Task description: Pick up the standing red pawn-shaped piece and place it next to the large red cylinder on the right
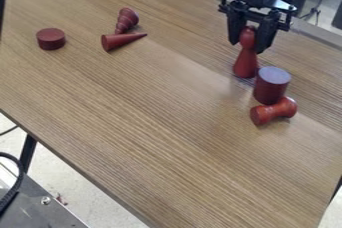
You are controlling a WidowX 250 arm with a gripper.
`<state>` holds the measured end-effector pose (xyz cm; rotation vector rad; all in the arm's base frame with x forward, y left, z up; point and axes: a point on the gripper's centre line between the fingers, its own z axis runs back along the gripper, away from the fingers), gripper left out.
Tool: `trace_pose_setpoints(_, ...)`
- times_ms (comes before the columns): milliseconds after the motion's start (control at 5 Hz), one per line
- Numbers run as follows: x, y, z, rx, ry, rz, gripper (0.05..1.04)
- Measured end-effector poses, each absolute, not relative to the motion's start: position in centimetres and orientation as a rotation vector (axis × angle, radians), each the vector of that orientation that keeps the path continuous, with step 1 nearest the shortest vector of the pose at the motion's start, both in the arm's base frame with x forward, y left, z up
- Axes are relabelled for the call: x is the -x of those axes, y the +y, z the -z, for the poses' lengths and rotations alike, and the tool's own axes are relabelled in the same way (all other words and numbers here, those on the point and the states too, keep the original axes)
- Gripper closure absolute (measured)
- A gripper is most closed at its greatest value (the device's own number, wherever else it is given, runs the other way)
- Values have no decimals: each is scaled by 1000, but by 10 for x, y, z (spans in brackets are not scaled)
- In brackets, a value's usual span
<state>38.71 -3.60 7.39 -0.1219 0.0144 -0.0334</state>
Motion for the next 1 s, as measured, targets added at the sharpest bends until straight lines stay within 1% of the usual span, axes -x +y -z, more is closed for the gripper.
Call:
trace_pose_setpoints(200, -388, -27, -69, 89, 0, 1, 490)
trace_pose_setpoints(400, -391, -20, -68, 58, -17, -31, 458)
trace_pose_setpoints(600, -390, -18, -68, 49, -12, -39, 152)
trace_pose_setpoints(800, -388, -17, -68, 49, 0, -46, 81)
trace_pose_setpoints(1000, -387, -15, -68, 60, 8, -71, 85)
